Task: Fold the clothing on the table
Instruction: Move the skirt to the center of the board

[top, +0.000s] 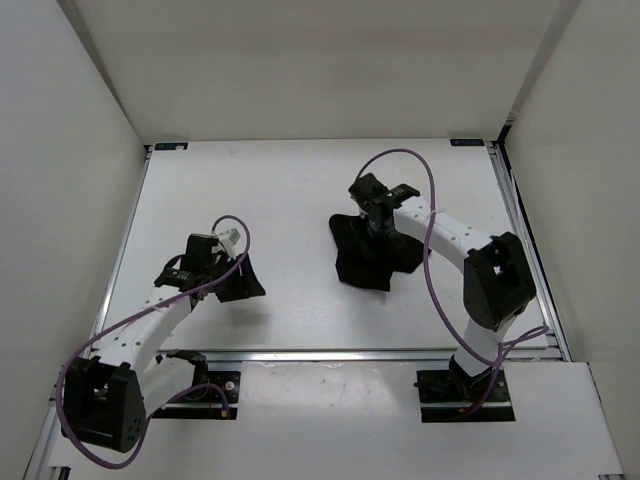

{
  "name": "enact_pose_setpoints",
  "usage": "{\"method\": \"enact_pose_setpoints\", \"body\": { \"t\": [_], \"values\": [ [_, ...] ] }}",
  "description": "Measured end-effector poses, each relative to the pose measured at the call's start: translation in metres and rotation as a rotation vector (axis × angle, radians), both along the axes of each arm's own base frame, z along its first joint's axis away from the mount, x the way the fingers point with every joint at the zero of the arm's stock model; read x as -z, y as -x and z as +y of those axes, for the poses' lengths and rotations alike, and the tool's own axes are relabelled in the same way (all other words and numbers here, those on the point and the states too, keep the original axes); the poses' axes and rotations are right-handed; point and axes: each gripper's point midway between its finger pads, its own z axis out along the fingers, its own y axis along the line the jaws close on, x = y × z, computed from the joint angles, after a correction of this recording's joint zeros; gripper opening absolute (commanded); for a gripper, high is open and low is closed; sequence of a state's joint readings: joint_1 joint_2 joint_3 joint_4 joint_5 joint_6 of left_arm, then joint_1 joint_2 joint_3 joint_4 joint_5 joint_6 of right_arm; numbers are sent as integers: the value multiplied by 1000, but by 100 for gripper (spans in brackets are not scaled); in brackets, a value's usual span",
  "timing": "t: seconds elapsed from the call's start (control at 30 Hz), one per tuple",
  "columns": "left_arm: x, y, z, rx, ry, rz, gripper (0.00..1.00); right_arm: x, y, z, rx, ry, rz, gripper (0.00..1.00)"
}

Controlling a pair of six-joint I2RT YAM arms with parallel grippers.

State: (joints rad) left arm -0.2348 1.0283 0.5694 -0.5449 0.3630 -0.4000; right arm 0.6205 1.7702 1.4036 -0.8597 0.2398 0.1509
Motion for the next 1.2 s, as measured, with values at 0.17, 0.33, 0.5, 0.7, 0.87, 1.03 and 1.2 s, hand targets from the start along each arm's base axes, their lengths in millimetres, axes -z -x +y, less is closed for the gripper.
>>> {"method": "enact_pose_setpoints", "body": {
  "t": [0.17, 0.33, 0.5, 0.7, 0.87, 1.03, 1.2],
  "values": [
    [-7, -1, -5, 23, 34, -26, 50, 6, 9, -2, -10, 10, 23, 58],
    [-9, -1, -7, 26, 43, -27, 50, 11, 10, -6, -10, 17, 31, 34],
    [-10, -3, -9, 28, 54, -34, 47, 23, 0, -3, -21, 34, 49, 0],
    [-10, -4, -10, 29, 62, -36, 48, -58, -74, 52, -41, -107, -146, 0],
    [-9, -4, -12, 31, 69, -26, 48, -218, -75, 94, -121, -406, -524, 0],
    [-4, -4, -12, 30, 68, -4, 45, -278, -11, 101, -220, -532, -714, 1],
    [-1, -2, -13, 34, 71, 11, 40, -215, -2, 50, -71, -469, -604, 5]
  ]
}}
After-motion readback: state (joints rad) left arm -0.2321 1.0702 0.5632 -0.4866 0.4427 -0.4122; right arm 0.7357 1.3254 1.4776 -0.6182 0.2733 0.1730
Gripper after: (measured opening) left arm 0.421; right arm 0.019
